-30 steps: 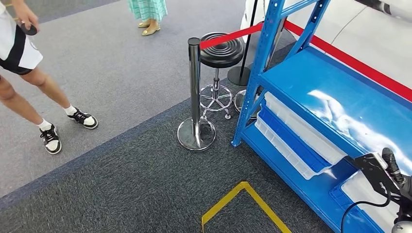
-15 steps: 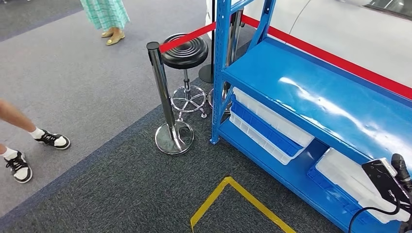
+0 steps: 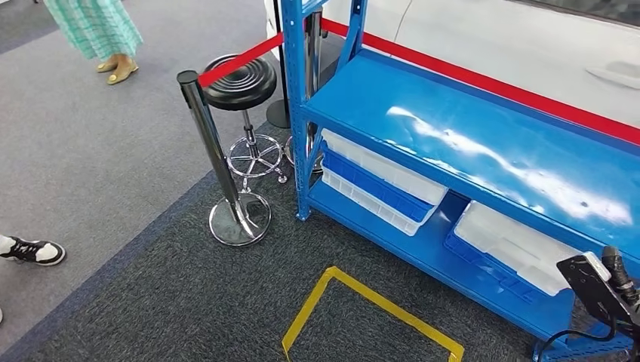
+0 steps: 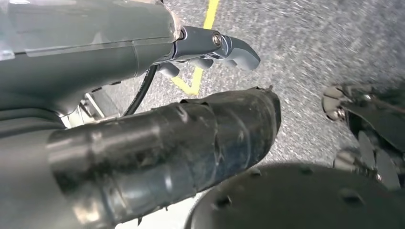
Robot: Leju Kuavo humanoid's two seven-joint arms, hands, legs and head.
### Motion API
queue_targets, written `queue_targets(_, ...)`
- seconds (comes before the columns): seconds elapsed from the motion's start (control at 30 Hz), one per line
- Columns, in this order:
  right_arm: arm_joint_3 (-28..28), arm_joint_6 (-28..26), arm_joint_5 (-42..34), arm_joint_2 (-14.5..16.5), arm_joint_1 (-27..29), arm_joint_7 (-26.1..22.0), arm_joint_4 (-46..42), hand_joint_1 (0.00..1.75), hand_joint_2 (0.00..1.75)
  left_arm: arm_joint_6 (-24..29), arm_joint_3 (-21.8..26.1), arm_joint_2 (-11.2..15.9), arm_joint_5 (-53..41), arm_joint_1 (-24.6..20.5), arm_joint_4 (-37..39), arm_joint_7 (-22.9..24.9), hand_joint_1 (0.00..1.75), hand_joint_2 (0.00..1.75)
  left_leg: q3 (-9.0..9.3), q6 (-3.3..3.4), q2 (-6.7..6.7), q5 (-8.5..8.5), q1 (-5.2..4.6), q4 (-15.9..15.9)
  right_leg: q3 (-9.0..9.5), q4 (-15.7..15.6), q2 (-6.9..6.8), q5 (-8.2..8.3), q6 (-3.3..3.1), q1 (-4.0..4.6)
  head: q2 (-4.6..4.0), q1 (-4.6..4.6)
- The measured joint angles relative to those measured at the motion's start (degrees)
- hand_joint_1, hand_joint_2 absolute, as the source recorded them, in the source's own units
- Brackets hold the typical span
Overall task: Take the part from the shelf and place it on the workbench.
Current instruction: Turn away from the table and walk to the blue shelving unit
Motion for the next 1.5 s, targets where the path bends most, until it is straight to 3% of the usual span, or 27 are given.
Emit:
queue_targets(0.03, 0.0, 0.0, 0.0, 0.1, 0.2, 0.1, 0.0, 0.0, 0.0, 0.0, 0.0, 0.0, -0.1, -0.1, 0.0, 0.0, 0.0, 0.44, 0.08, -0.41, 0.41, -0.33, -0.14, 0.3, 0.64, -1.3, -0.38, 0.16, -0.43, 0.13, 0.0, -0.02)
queue_targets(0.13, 0.0, 0.1, 0.1, 0.3, 0.8, 0.2, -0.1, 0.0, 0.0, 0.0, 0.0, 0.0, -0.2, -0.4, 0.0, 0.0, 0.0, 1.75, 0.64, -1.33, 1.2, -0.86, -0.15, 0.6, 0.39, -1.3, 1.05, 0.13, -1.93, 0.25, 0.01, -0.07)
queue_targets(0.2, 0.0, 0.2, 0.3, 0.3, 1.0, 0.2, -0.1, 0.0, 0.0, 0.0, 0.0, 0.0, -0.2, -0.4, 0.0, 0.0, 0.0, 1.75, -0.3, -1.84, -0.79, -2.93, 0.14, 3.1, 0.23, -1.6, 2.09, 0.44, -2.77, 0.04, 0.01, -0.07)
queue_targets(0.27, 0.0, 0.5, 0.5, 0.5, 1.1, 0.2, -0.1, 0.0, 0.0, 0.0, 0.0, 0.0, -0.3, -0.3, 0.0, 0.0, 0.0, 1.75, -3.47, -2.07, -3.61, -6.88, 0.28, 10.0, -0.07, -1.6, 3.11, 0.67, -3.32, 0.11, 0.01, -0.08)
queue_targets(0.3, 0.0, 0.7, 0.6, 0.6, 1.2, 0.2, -0.1, 0.0, 0.0, 0.0, 0.0, 0.0, -0.4, -0.3, 0.0, 0.0, 0.0, 1.75, -5.34, -2.08, -4.24, -8.48, 0.28, 13.9, -0.23, -1.6, 3.72, 0.75, -3.44, 0.23, 0.01, -0.08)
queue_targets(0.33, 0.0, 0.9, 0.7, 0.7, 1.3, 0.2, 0.0, 0.0, 0.0, 0.0, 0.0, 0.0, -0.4, -0.2, 0.0, 0.0, 0.0, 1.75, -6.63, -1.98, -4.47, -9.04, 0.27, 16.4, -0.32, -1.6, 4.38, 0.8, -3.52, 0.37, 0.01, -0.08)
queue_targets(0.37, 0.0, 1.0, 0.8, 0.8, 1.4, 0.3, 0.0, 0.0, 0.0, 0.0, 0.0, 0.0, -0.4, -0.1, 0.0, 0.0, 0.0, 1.75, -6.99, -1.78, -4.56, -8.4, 0.26, 17.0, -0.33, -1.6, 5.12, 0.84, -3.57, 0.51, 0.01, -0.08)
queue_targets(0.43, 0.0, 1.0, 1.0, 0.9, 1.6, 0.3, 0.1, 0.0, 0.0, 0.0, 0.0, 0.0, -0.5, 0.0, 0.0, -0.1, 0.0, 1.75, -4.72, -1.01, -5.35, -4.33, 0.17, 11.7, -0.17, -1.6, 6.61, 0.88, -3.57, 0.75, 0.01, -0.08)
queue_targets(0.5, 0.0, 1.3, 1.3, 1.0, 1.6, 0.5, 0.1, 0.0, 0.0, -0.2, 0.0, 0.1, -0.6, 0.1, -0.1, -0.2, 0.0, 1.75, -1.54, 0.0, -7.93, -1.06, 0.11, 4.2, -0.15, -1.5, 7.92, 0.98, -3.36, 0.9, 0.01, -0.05)
queue_targets(0.57, 0.0, 1.8, 1.7, 1.2, 1.7, 0.7, 0.2, 0.0, 0.0, -0.5, 0.0, 0.0, -0.7, 0.0, -0.3, -0.3, 0.0, 1.75, -0.35, 0.4, -9.36, -0.48, -0.06, 1.2, -0.43, -1.6, 9.01, 1.25, -2.76, 0.67, 0.01, -0.05)
queue_targets(0.63, 0.0, 2.1, 2.2, 1.4, 2.2, 0.8, 0.3, 0.0, 0.0, -0.8, 0.0, -0.2, -0.8, -0.2, -0.5, -0.3, 0.0, 1.75, 0.01, 0.42, -8.26, -0.08, -0.06, 0.4, -0.66, -1.8, 9.98, 1.62, -1.95, 0.42, 0.01, -0.09)
queue_targets(0.67, 0.0, 2.2, 2.5, 1.5, 2.5, 0.8, 0.4, 0.0, 0.0, -1.0, 0.0, -0.4, -0.9, -0.3, -0.7, -0.3, 0.0, 1.75, 0.28, 0.57, -7.55, 0.32, 0.05, -0.3, -0.88, -1.6, 9.44, 1.43, -1.66, 0.49, 0.01, -0.05)
queue_targets(0.7, 0.0, 2.4, 2.7, 1.6, 2.7, 0.8, 0.6, 0.0, 0.0, -1.1, 0.0, -0.5, -0.9, -0.2, -0.9, -0.3, 0.0, 1.75, 0.51, 0.79, -6.75, 0.78, 0.19, -0.9, -1.46, -0.5, 8.2, 0.6, -1.47, 0.64, 0.01, -0.02)
queue_targets(0.77, -0.1, 3.1, 3.4, 1.8, 2.9, 0.8, 1.1, 0.0, 0.0, -1.4, 0.0, -0.7, -1.0, 0.0, -1.4, -0.3, 0.0, 1.75, 0.54, 1.1, -5.13, 1.26, 0.17, -1.6, -4.12, 5.0, 4.82, -2.83, -1.15, 0.86, 0.01, 0.07)
queue_targets(0.83, -0.4, 3.8, 4.3, 2.2, 3.3, 0.8, 1.9, 0.0, 0.0, -1.7, 0.0, -0.9, -1.1, 0.2, -1.8, -0.3, 0.0, 1.75, 0.27, 1.16, -3.54, 1.25, 0.0, -1.5, -7.07, 11.6, 3.43, -5.62, -0.69, 0.72, 0.01, 0.08)
queue_targets(0.87, -0.7, 4.2, 4.9, 2.4, 3.6, 0.8, 2.4, 0.0, 0.0, -1.9, 0.1, -1.0, -1.1, 0.3, -2.0, -0.3, 0.0, 1.75, 0.18, 1.12, -2.8, 1.17, -0.05, -1.3, -7.36, 12.6, 3.2, -5.58, -0.49, 0.6, 0.01, 0.08)
queue_targets(0.9, -1.1, 4.6, 5.5, 2.7, 3.8, 0.8, 2.9, 0.0, 0.0, -2.1, 0.1, -1.1, -1.1, 0.3, -2.2, -0.3, 0.0, 1.75, 0.13, 1.04, -2.07, 1.04, -0.08, -1.2, -6.51, 11.5, 2.94, -4.53, -0.34, 0.49, 0.01, 0.08)
queue_targets(0.97, -2.0, 5.3, 6.7, 3.1, 4.0, 0.8, 4.1, 0.0, 0.0, -2.4, 0.1, -1.4, -1.2, 0.2, -2.5, -0.3, 0.0, 1.75, 0.17, 0.66, -0.81, 0.63, -0.11, -0.7, -2.32, 4.2, 1.23, -1.4, -0.39, 0.42, 0.01, 0.08)
queue_targets(1.03, -3.3, 5.8, 8.1, 3.8, 4.1, 0.6, 5.5, 0.0, 0.0, -2.6, 0.1, -1.7, -1.3, 0.1, -2.9, -0.4, 0.0, 1.75, 0.25, -0.03, 0.16, 0.02, -0.35, -0.2, 0.66, -1.3, -0.42, 0.18, -1.13, 0.69, 0.01, 0.07)
queue_targets(1.07, -4.0, 6.2, 8.9, 4.3, 4.1, 0.4, 6.4, 0.0, 0.0, -2.6, 0.1, -1.8, -1.3, 0.1, -3.1, -0.5, 0.0, 1.75, 0.36, -0.38, 0.58, -0.19, -0.47, -0.1, 0.96, -2.0, -0.61, 0.16, -1.61, 0.87, 0.01, 0.07)
queue_targets(1.13, -5.7, 6.9, 10.5, 5.4, 4.2, -0.4, 8.3, 0.0, 0.0, -2.8, 0.1, -1.9, -1.3, -0.1, -3.4, -0.7, 0.0, 1.75, 0.81, -1.02, 1.31, -0.45, -0.51, -0.2, 0.9, -2.0, 0.5, 0.33, -2.43, 0.91, 0.01, 0.07)
queue_targets(1.2, -7.8, 7.6, 12.0, 6.7, 4.0, -1.0, 10.2, 0.0, 0.0, -2.8, 0.1, -2.0, -1.4, -0.1, -3.6, -0.8, 0.0, 1.75, 0.53, -1.69, -0.35, -1.87, -0.28, 1.3, 0.81, -2.2, 1.54, 0.67, -3.19, 0.63, 0.01, 0.05)
queue_targets(1.27, -9.7, 8.5, 13.4, 8.0, 3.5, -1.2, 12.2, 0.0, 0.0, -2.8, 0.1, -2.0, -1.4, 0.0, -3.8, -0.9, 0.0, 1.75, -1.89, -2.15, -3.35, -5.51, -0.04, 6.9, 0.53, -2.3, 2.6, 0.99, -3.79, 0.51, 0.01, 0.03)
queue_targets(1.33, -12.1, 9.1, 15.1, 9.4, 2.8, -1.6, 15.2, 0.0, 0.0, -2.9, 0.1, -2.0, -1.4, 0.1, -3.8, -1.0, 0.0, 1.75, -5.17, -2.23, -4.41, -8.69, 0.01, 14.0, 0.19, -2.3, 3.81, 1.13, -4.04, 0.69, 0.01, 0.03)
queue_targets(1.37, -13.6, 9.2, 16.2, 10.1, 2.6, -1.9, 16.9, 0.0, 0.0, -2.9, 0.1, -2.0, -1.4, 0.1, -3.8, -1.1, 0.0, 1.75, -5.98, -2.17, -4.5, -8.83, 0.01, 15.7, 0.09, -2.2, 4.45, 1.16, -4.07, 0.79, 0.01, 0.03)
queue_targets(1.43, -16.3, 9.2, 18.8, 11.0, 2.2, -2.3, 20.1, 0.0, 0.0, -2.8, 0.1, -2.0, -1.5, 0.2, -3.9, -1.1, 0.0, 1.75, -4.62, -1.78, -4.62, -5.82, -0.01, 12.6, 0.09, -2.1, 5.51, 1.18, -4.07, 0.93, 0.01, 0.03)
queue_targets(1.5, -18.4, 9.2, 21.1, 11.6, 1.9, -2.4, 22.9, 0.0, 0.0, -2.8, 0.1, -2.0, -1.5, 0.3, -4.0, -1.2, 0.0, 1.75, -1.3, -1.09, -5.35, -1.88, -0.12, 5.0, 0.13, -2.0, 6.31, 1.2, -3.96, 1.07, 0.01, 0.04)
